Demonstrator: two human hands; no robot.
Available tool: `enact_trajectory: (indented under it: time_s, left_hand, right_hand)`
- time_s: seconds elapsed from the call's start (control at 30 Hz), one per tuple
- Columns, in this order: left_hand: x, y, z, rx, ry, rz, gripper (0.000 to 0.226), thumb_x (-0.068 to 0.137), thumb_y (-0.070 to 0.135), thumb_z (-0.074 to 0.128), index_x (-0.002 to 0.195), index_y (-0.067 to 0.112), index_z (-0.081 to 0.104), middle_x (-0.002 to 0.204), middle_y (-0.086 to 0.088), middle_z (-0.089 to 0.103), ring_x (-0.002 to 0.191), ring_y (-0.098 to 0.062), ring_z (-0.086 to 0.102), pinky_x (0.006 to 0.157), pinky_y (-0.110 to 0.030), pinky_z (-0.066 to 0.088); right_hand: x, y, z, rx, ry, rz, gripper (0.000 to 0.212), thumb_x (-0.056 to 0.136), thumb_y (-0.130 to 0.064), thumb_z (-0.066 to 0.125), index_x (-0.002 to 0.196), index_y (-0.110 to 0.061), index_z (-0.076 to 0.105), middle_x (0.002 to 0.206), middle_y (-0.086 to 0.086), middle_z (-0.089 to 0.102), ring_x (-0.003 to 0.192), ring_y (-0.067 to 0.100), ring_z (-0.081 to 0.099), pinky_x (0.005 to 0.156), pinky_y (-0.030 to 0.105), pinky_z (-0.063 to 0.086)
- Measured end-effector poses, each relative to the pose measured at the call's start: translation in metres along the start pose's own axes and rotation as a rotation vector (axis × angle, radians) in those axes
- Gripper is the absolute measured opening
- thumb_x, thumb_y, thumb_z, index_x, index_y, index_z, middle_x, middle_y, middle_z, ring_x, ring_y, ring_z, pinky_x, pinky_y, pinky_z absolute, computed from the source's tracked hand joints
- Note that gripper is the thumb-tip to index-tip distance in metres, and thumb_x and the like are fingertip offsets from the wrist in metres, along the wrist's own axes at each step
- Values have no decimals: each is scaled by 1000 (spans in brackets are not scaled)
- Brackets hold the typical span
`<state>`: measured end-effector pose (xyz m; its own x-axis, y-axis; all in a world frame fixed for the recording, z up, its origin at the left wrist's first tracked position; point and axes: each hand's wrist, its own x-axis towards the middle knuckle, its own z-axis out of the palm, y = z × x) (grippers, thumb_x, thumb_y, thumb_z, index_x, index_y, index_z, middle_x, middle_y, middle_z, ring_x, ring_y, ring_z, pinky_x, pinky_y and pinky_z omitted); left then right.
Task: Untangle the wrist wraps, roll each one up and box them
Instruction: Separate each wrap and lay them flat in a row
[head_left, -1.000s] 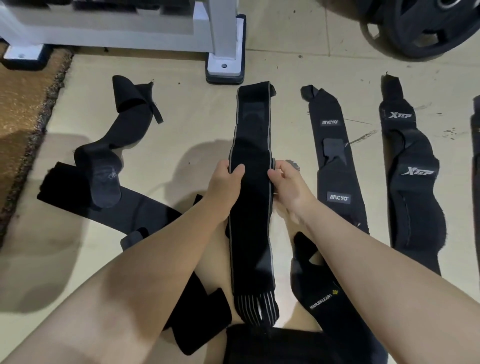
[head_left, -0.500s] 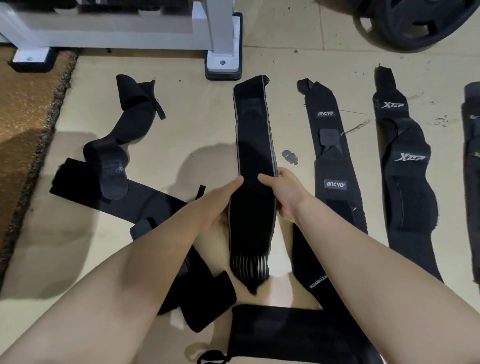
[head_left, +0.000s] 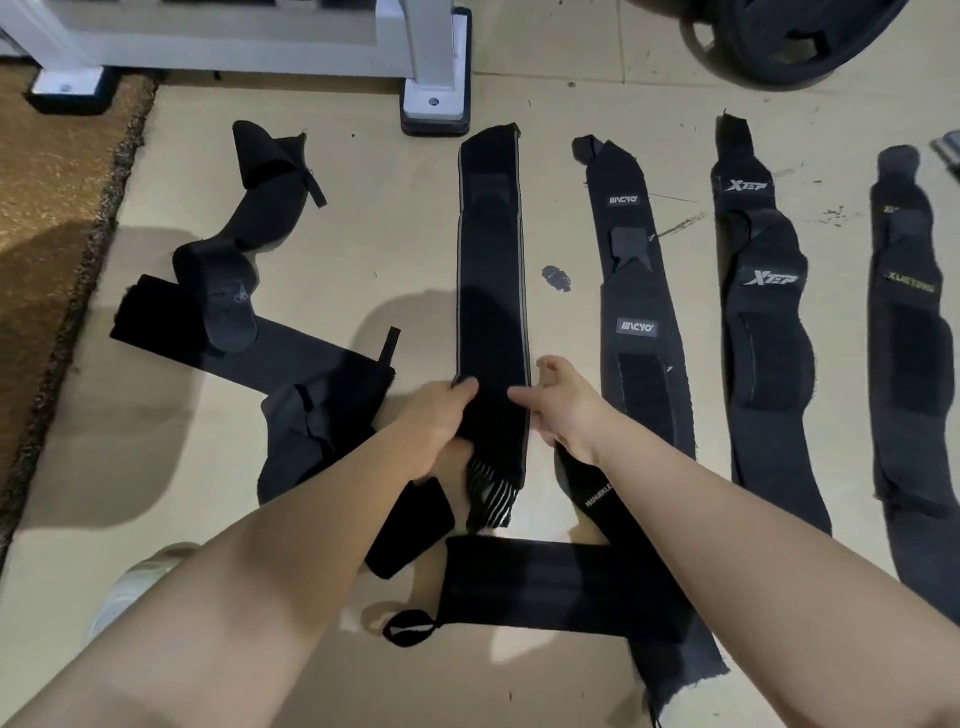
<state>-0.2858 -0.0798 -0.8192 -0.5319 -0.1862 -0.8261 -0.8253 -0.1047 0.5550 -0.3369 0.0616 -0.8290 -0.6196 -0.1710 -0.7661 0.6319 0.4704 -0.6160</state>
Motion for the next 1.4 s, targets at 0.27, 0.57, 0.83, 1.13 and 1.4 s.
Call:
enact_trajectory:
  time_s: [0.27,0.57,0.83,1.13,1.4]
  left_hand:
    - [-23,-22,-6,522,-185,-259,36,89,41,64,85,6,57,85,-15,70,49,-12,46,40,-17,33]
    - [-44,-64,33,508,25,-85,41,86,43,66,107,8,58,97,-6,64,84,-20,58,75,-25,44]
    - [-57,-78,40,-15,-2,27,27,98,24,53,118,6,54,106,-9,67,86,-20,66,68,-27,56]
    - [-88,-117,39,1052,103,56,70,92,28,58,148,18,18,139,-9,45,122,-31,47,101,-44,41]
    - [-106,-148,31,1507,138,203,64,86,35,66,139,20,34,136,-5,40,119,-24,43,95,-38,41]
  right_hand:
    - [-23,16,-18,-575,211,-314,34,95,-15,49,128,-6,47,121,12,57,112,29,53,90,31,40]
    - [-48,47,-57,-599,129,-144,42,89,-23,65,124,-7,50,111,5,56,104,23,55,89,29,40]
    - [-72,53,-82,-328,-113,-85,28,97,-11,51,125,-8,55,126,10,57,120,28,52,100,33,42]
    - [-86,55,-98,-480,-144,-41,10,95,-10,51,101,-17,56,109,9,57,98,23,50,91,32,39]
    - [-123,36,-104,-385,69,-184,11,95,-8,52,102,-9,61,95,5,61,84,19,54,75,26,44]
